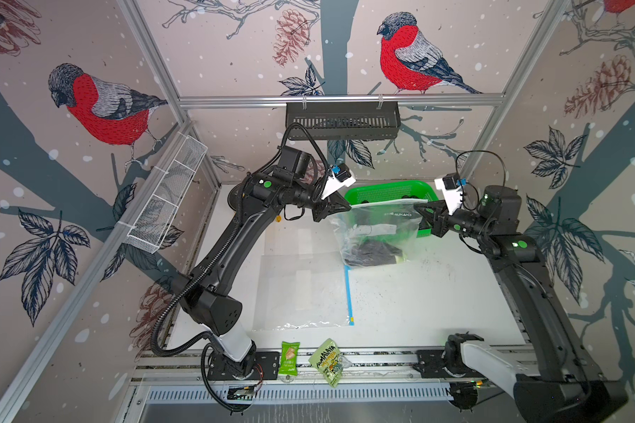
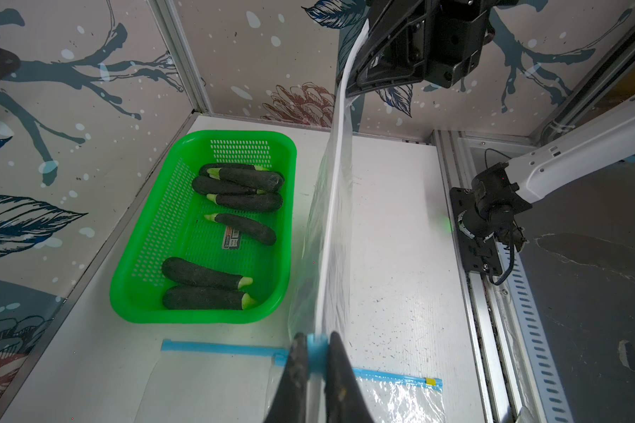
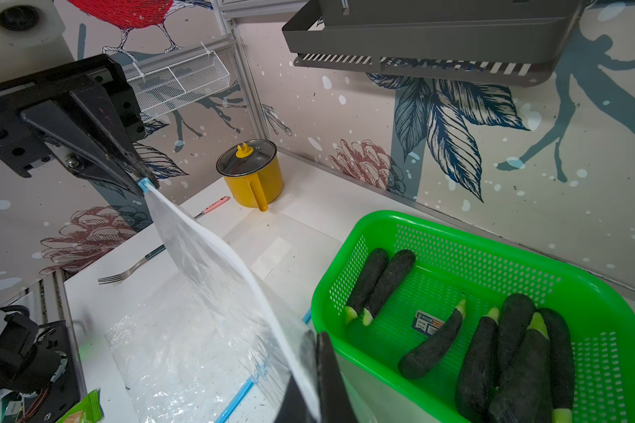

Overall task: Place the eggplant in a zip-top bag and seal the zipper
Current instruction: Zip the zipper on the zipper food storage bag.

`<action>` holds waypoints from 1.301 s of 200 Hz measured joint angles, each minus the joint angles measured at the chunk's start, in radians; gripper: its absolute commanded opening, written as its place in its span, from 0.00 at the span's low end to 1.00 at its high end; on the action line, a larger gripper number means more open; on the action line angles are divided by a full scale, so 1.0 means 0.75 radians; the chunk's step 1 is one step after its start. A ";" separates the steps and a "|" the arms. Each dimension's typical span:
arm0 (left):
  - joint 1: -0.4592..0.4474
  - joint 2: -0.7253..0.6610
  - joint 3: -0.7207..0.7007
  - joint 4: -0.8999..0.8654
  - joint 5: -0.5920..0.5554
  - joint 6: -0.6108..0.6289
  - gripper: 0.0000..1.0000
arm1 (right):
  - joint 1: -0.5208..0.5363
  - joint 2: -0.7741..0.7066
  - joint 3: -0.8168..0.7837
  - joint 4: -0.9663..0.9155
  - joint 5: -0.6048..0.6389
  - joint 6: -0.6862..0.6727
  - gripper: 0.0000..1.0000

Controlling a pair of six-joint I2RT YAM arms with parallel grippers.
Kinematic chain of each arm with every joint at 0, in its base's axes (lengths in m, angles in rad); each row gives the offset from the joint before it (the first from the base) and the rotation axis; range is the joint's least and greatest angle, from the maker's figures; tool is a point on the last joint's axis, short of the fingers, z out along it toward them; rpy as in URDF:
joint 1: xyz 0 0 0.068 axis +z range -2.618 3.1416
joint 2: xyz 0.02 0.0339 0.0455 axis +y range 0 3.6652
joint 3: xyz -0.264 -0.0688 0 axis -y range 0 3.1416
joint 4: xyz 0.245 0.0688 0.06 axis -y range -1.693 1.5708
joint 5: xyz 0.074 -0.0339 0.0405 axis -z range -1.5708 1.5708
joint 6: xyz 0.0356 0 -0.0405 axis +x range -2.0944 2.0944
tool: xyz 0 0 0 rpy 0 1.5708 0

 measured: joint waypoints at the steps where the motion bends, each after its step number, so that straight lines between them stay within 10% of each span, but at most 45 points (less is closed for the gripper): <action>1: 0.001 -0.001 -0.002 0.001 0.000 -0.001 0.10 | -0.001 0.000 0.000 0.000 0.000 0.000 0.02; 201: 0.046 -0.034 0.002 0.099 -0.218 -0.152 0.09 | -0.062 -0.046 -0.010 -0.016 0.097 0.060 0.02; 219: 0.046 0.000 0.044 0.096 -0.227 -0.174 0.09 | -0.060 -0.062 -0.014 -0.015 0.101 0.060 0.16; 240: 0.041 0.021 0.071 0.089 -0.286 -0.179 0.08 | -0.039 -0.081 -0.015 -0.021 0.167 0.065 0.57; 260: 0.011 0.023 0.075 0.087 -0.296 -0.178 0.08 | 0.032 -0.084 0.020 -0.057 0.202 0.049 0.65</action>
